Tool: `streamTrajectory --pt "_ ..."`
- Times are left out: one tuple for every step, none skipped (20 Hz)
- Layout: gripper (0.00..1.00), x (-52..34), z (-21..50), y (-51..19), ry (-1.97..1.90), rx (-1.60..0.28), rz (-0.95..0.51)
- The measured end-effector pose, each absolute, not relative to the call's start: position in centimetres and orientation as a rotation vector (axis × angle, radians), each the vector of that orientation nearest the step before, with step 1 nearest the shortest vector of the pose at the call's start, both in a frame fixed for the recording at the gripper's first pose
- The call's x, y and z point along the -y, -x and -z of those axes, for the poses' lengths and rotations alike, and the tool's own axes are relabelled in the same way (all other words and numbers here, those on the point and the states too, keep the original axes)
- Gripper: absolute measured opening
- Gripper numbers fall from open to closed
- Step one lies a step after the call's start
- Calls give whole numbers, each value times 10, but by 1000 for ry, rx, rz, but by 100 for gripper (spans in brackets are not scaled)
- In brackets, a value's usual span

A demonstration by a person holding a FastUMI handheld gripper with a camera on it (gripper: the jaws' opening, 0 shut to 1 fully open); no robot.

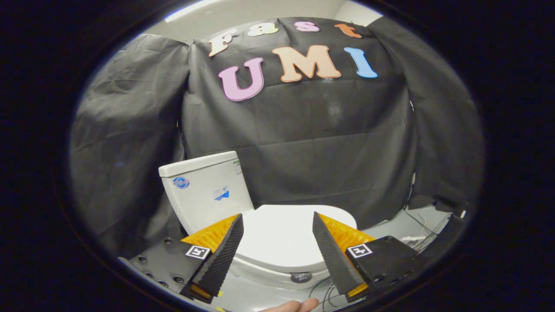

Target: Open the toilet lid.

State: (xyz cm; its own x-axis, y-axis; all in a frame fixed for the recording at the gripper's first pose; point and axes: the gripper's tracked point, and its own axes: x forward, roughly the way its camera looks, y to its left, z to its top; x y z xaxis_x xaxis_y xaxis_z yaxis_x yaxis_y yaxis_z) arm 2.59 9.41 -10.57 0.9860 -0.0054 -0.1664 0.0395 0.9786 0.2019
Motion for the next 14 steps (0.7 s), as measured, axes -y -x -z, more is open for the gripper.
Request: streamTrajectory --pt "99 -93 115 -26 -233 -194 30" --pt "99 -92 125 -24 -252 -221 48" --pt "99 -89 131 -22 -268 -235 71" --pt "99 -87 134 -20 -289 -241 83" --pt "99 -88 137 -18 -313 -245 85" --pt "99 -88 139 -17 -338 -244 90" --pt "99 -87 139 -15 -363 -234 94" --pt "99 -83 139 -14 -388 -220 105" --pt "99 -83 140 -14 -421 -207 104" --pt "98 -87 145 -13 -453 -214 100" --pt "98 -88 151 -13 -481 -232 98" --pt "97 -91 163 -12 -510 -264 97" --pt "97 -93 174 -9 -545 -296 95" --pt "97 -97 182 -2 -573 -320 93"
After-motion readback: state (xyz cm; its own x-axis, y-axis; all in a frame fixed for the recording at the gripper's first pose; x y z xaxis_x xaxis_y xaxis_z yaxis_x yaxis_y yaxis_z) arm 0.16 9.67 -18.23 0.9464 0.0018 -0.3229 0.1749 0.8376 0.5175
